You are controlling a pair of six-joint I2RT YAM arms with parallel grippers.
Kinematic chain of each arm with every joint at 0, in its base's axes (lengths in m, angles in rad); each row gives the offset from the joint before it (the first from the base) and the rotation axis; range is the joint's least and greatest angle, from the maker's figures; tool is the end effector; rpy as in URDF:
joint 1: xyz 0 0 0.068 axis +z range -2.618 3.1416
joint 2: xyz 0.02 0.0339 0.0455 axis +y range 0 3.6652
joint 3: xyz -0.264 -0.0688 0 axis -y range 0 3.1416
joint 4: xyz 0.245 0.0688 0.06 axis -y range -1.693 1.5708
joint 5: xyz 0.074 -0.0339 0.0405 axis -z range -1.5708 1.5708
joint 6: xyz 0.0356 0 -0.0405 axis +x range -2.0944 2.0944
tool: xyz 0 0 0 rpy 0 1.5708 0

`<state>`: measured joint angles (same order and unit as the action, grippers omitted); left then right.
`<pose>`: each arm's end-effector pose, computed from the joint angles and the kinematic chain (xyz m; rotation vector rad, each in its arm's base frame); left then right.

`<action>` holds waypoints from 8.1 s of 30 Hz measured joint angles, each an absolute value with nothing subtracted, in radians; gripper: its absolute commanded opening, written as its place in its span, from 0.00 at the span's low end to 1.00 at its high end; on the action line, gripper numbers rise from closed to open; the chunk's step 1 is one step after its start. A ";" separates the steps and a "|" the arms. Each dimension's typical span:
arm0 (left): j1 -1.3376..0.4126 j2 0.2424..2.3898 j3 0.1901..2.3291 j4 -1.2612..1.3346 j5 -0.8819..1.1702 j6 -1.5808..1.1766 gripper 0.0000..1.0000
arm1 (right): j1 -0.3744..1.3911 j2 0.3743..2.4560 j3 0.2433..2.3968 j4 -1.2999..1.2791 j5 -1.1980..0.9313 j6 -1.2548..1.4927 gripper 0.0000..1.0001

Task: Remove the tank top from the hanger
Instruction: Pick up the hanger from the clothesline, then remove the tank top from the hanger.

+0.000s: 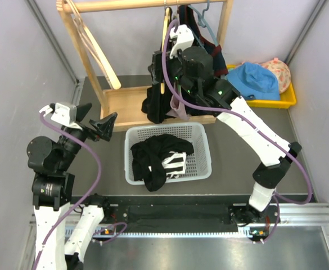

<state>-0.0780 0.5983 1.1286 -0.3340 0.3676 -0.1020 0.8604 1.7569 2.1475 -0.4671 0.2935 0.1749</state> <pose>0.0868 -0.0196 0.4588 0.2928 1.3685 -0.4022 0.2558 0.2816 0.5134 -0.3432 1.6371 0.5467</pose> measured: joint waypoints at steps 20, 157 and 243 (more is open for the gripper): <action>-0.078 0.580 1.093 -0.314 0.376 -0.105 0.99 | 0.825 1.760 2.127 -0.540 0.439 0.115 0.52; -0.078 0.525 1.004 -0.261 0.434 -0.152 0.99 | 0.820 1.143 2.179 -0.323 -0.239 0.082 0.00; -0.078 0.601 1.111 -0.168 1.164 0.113 0.54 | 0.820 1.080 1.641 -0.775 -0.762 0.035 0.00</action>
<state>-0.0780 0.6006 1.1107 -0.1680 1.1641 0.1127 0.8196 1.0801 1.6405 -0.7750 -0.7620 0.0353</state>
